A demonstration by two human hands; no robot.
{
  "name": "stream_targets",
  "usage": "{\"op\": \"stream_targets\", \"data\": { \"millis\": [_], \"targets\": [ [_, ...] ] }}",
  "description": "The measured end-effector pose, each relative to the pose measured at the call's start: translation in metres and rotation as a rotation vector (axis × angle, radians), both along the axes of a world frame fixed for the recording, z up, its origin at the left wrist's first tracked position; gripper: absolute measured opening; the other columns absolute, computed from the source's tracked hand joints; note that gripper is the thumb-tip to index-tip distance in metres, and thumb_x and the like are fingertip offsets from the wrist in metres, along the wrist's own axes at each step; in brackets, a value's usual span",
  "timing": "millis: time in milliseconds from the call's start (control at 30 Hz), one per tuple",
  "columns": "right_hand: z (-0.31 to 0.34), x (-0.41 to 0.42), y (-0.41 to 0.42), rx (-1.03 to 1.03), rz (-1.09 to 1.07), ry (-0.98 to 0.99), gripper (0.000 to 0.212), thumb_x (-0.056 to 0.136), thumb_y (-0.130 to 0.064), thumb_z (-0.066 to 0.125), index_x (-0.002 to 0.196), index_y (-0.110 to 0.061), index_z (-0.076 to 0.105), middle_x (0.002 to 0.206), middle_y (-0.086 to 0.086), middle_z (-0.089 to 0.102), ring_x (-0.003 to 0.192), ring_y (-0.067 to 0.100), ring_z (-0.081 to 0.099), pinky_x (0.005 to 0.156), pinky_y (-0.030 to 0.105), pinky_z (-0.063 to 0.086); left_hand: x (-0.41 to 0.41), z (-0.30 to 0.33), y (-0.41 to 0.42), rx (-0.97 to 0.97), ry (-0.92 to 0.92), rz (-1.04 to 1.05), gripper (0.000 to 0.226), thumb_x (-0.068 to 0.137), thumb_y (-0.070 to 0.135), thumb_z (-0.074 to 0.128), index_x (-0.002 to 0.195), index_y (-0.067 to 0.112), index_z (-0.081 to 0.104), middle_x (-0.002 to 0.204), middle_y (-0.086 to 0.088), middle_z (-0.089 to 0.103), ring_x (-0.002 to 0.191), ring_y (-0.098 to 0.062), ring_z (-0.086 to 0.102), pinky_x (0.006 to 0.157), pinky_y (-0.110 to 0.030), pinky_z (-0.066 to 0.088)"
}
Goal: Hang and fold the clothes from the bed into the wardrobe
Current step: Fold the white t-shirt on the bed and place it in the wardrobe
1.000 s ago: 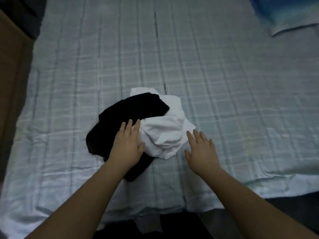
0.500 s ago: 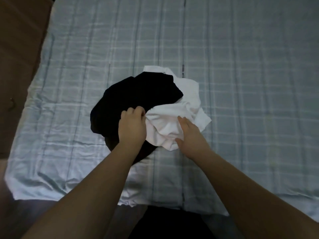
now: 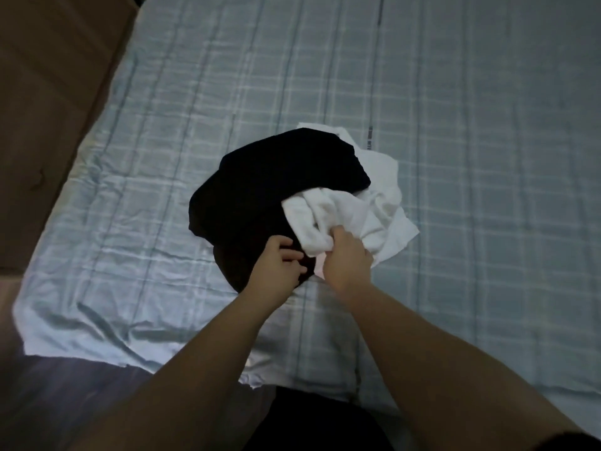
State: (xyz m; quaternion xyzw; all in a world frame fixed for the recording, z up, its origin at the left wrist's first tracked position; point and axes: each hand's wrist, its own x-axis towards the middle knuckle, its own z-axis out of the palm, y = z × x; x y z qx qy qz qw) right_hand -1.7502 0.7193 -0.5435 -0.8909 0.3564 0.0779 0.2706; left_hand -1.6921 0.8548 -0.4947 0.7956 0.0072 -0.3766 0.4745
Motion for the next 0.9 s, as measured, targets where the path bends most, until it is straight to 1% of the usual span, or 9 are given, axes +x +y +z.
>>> {"op": "stream_targets", "data": {
  "millis": [100,233,367,467,533,633,700,800,900],
  "targets": [
    [0.021,-0.036,0.001,0.158,0.018,-0.260,0.034,0.082,-0.021,0.032,0.108,-0.010,0.053,0.094,0.013,0.056,0.088,0.033,0.053,0.076,0.044,0.047,-0.018,0.002,0.018,0.084,0.020,-0.157,0.035,0.090,0.007,0.060,0.120,0.022,0.048,0.116,-0.006,0.061,0.090,-0.019,0.062,0.076,-0.033,0.053],
    [0.095,-0.077,-0.017,0.349,-0.105,-0.423,0.017,0.096,-0.008,0.042,0.098,-0.020,0.054,0.089,-0.003,0.059,0.077,0.008,0.055,0.067,0.012,0.041,-0.045,0.040,0.014,0.069,-0.014,-0.394,0.053,0.091,0.015,0.062,0.140,0.019,0.042,0.123,0.000,0.054,0.088,-0.010,0.059,0.069,-0.020,0.047],
    [0.177,-0.099,-0.053,0.543,-0.400,-0.468,0.014,0.092,-0.020,0.047,0.098,-0.018,0.060,0.087,-0.004,0.063,0.083,0.016,0.058,0.068,0.030,0.046,-0.059,0.097,-0.010,-0.027,-0.048,-0.557,0.066,0.091,0.014,0.063,0.149,0.022,0.032,0.136,0.000,0.048,0.103,-0.018,0.060,0.069,-0.014,0.046],
    [0.232,-0.109,-0.077,0.777,-0.571,-0.575,0.017,0.095,-0.010,0.049,0.096,-0.019,0.064,0.085,-0.002,0.067,0.080,0.018,0.064,0.064,0.031,0.053,-0.069,0.132,-0.032,-0.134,-0.078,-0.631,0.082,0.079,0.030,0.074,0.151,0.031,0.033,0.144,0.001,0.047,0.122,-0.016,0.054,0.095,-0.025,0.051],
    [0.255,-0.117,-0.091,0.979,-0.684,-0.693,0.021,0.094,-0.013,0.052,0.106,-0.010,0.069,0.098,0.010,0.074,0.090,0.024,0.071,0.075,0.035,0.058,-0.078,0.150,-0.051,-0.206,-0.079,-0.635,0.093,0.076,0.038,0.080,0.153,0.030,0.029,0.148,0.005,0.045,0.132,-0.013,0.048,0.105,-0.032,0.048],
    [0.275,-0.131,-0.114,1.235,-0.772,-0.800,0.038,0.096,-0.012,0.044,0.126,0.004,0.061,0.118,0.023,0.068,0.109,0.034,0.067,0.091,0.043,0.055,-0.100,0.178,-0.089,-0.317,-0.094,-0.607,0.085,0.082,0.036,0.080,0.152,0.024,0.033,0.146,0.011,0.047,0.132,-0.004,0.046,0.102,-0.016,0.044],
    [0.288,-0.143,-0.135,1.313,-0.810,-0.815,0.043,0.096,-0.011,0.037,0.131,0.005,0.056,0.121,0.024,0.066,0.110,0.037,0.065,0.090,0.044,0.053,-0.117,0.196,-0.116,-0.324,-0.133,-0.625,0.086,0.079,0.044,0.080,0.150,0.027,0.035,0.145,0.012,0.048,0.131,-0.004,0.047,0.107,-0.025,0.044],
    [0.306,-0.169,-0.177,1.462,-0.806,-0.823,0.047,0.093,-0.013,0.037,0.133,0.006,0.054,0.127,0.025,0.064,0.114,0.040,0.064,0.092,0.050,0.051,-0.138,0.227,-0.157,-0.314,-0.229,-0.582,0.063,0.087,0.029,0.076,0.141,0.026,0.044,0.125,0.019,0.056,0.113,0.002,0.053,0.088,-0.003,0.042],
    [0.324,-0.197,-0.223,1.549,-0.766,-0.883,0.042,0.098,-0.013,0.034,0.128,0.006,0.056,0.124,0.025,0.066,0.107,0.038,0.068,0.086,0.052,0.057,-0.155,0.249,-0.198,-0.347,-0.371,-0.474,0.040,0.091,0.025,0.071,0.129,0.021,0.058,0.119,0.011,0.064,0.113,-0.009,0.060,0.082,-0.002,0.042]
  ]
}}
